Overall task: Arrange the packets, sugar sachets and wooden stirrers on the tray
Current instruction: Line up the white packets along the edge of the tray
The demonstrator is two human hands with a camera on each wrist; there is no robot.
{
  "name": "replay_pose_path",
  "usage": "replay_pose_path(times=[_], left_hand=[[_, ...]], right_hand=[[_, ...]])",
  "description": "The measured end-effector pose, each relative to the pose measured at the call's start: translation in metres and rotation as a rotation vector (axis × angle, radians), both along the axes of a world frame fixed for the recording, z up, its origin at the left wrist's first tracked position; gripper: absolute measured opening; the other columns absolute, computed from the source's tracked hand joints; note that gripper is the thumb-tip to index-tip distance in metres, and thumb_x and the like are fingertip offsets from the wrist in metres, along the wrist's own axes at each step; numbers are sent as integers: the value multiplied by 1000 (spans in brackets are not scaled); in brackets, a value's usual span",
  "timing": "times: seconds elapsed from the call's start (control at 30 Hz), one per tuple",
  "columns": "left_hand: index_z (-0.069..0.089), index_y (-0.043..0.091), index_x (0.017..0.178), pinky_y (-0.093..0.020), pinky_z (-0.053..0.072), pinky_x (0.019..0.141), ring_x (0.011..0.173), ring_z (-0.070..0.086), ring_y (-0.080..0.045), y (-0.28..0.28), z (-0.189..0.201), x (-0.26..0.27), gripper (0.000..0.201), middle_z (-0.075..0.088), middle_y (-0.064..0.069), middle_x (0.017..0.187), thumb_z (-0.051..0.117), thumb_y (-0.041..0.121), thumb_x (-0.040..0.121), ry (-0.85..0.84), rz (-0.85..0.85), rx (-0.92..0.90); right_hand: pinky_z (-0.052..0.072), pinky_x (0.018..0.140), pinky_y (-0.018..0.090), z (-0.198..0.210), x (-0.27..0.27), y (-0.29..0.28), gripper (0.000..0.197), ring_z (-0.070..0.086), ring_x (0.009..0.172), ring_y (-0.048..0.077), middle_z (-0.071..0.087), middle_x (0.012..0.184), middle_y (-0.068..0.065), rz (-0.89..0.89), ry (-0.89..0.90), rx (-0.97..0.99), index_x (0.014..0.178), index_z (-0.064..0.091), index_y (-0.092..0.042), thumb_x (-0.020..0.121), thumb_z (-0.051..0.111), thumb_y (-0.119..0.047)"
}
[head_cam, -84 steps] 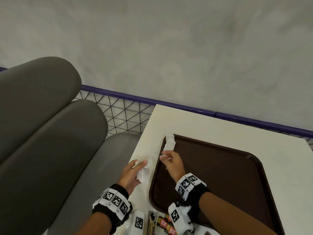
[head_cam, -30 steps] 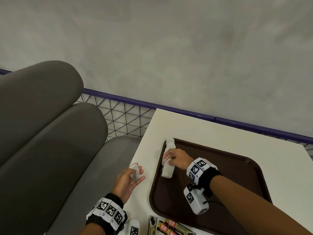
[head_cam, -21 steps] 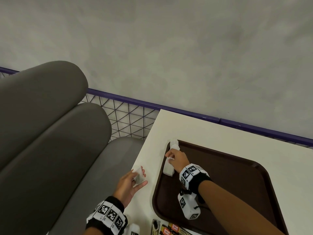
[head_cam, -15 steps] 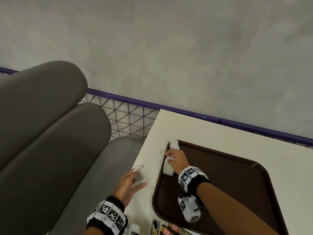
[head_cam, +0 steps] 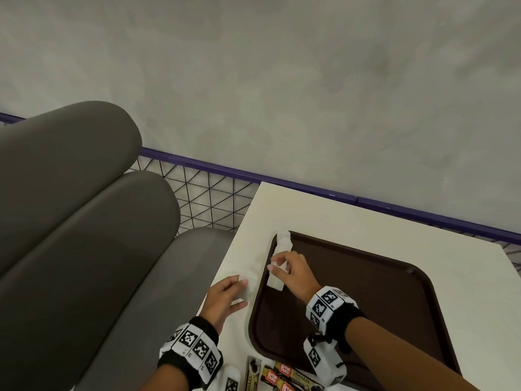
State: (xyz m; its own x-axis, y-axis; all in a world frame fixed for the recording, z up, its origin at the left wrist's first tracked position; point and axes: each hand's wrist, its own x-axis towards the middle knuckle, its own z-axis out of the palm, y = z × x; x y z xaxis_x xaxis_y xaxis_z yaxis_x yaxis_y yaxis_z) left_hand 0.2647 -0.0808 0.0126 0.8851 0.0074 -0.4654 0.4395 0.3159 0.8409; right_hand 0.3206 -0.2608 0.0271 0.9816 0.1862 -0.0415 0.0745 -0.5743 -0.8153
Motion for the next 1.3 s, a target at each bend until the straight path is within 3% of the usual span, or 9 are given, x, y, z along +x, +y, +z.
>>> replay_pose_path(times=[0.17, 0.27, 0.43, 0.5, 0.67, 0.83, 1.1, 1.2, 1.3], left_hand=[[63, 19, 103, -29, 53, 70, 90, 62, -23, -4, 4, -1, 19, 66, -13, 98, 58, 7, 89, -46, -15, 27], [63, 23, 109, -29, 53, 71, 90, 62, -24, -5, 6, -4, 26, 65, -14, 99, 57, 6, 90, -53, -36, 38], [62, 18, 112, -29, 53, 71, 85, 65, -24, -6, 6, -4, 28, 67, -15, 98, 61, 5, 87, -25, -36, 7], [62, 17, 113, -29, 53, 73, 89, 65, -24, -6, 5, -3, 29, 68, -14, 103, 63, 7, 86, -16, -35, 14], [62, 14, 114, -28, 52, 72, 97, 65, -25, -1, 2, -2, 29, 67, -12, 108, 64, 8, 86, 3, 6, 16], [63, 10, 107, -27, 51, 72, 90, 63, -22, 8, -5, -1, 22, 66, -10, 101, 63, 5, 86, 11, 43, 7], [63, 5, 91, -26, 49, 73, 77, 59, -18, 27, -11, -8, 16, 62, -8, 82, 58, -9, 84, 7, 57, 107], [63, 3, 94, -26, 49, 74, 78, 58, -18, 32, -11, -15, 16, 62, -8, 84, 58, -8, 84, 15, 61, 129], [65, 5, 98, -23, 50, 74, 84, 60, -17, 41, -12, -27, 17, 64, -7, 89, 62, -4, 84, 27, 16, 178]], right_hand=[[36, 63, 7, 1, -14, 21, 26, 48, 68, 1, 59, 83, -3, 150, 114, 24, 94, 67, -6, 86, 63, -30], [38, 63, 5, -2, -18, 26, 7, 46, 65, 2, 53, 75, -4, 86, 141, 132, 87, 58, -10, 86, 63, -15], [49, 72, 18, -8, -18, 22, 13, 55, 72, 11, 58, 75, -2, -106, 190, 314, 78, 57, -16, 84, 63, -6], [49, 62, 18, -10, -17, 15, 19, 57, 68, 14, 59, 73, 2, -189, 217, 372, 75, 55, -18, 86, 60, -3], [42, 52, 16, -19, -10, -2, 22, 53, 55, 12, 58, 67, 4, -262, 253, 270, 72, 53, -19, 85, 60, -2], [49, 64, 24, -33, -5, -2, 26, 56, 64, 18, 58, 69, 6, -291, 269, 115, 68, 50, -22, 82, 64, -4], [40, 69, 24, -38, 2, 10, 34, 52, 76, 20, 55, 78, 5, -332, 184, -72, 62, 41, -24, 78, 61, -1], [36, 67, 23, -40, 3, 13, 32, 51, 76, 20, 53, 80, 5, -324, 177, -102, 65, 41, -22, 76, 59, 1], [36, 70, 26, -39, 0, 16, 20, 49, 79, 20, 48, 86, 5, -332, 162, -74, 84, 46, -14, 78, 58, 1]])
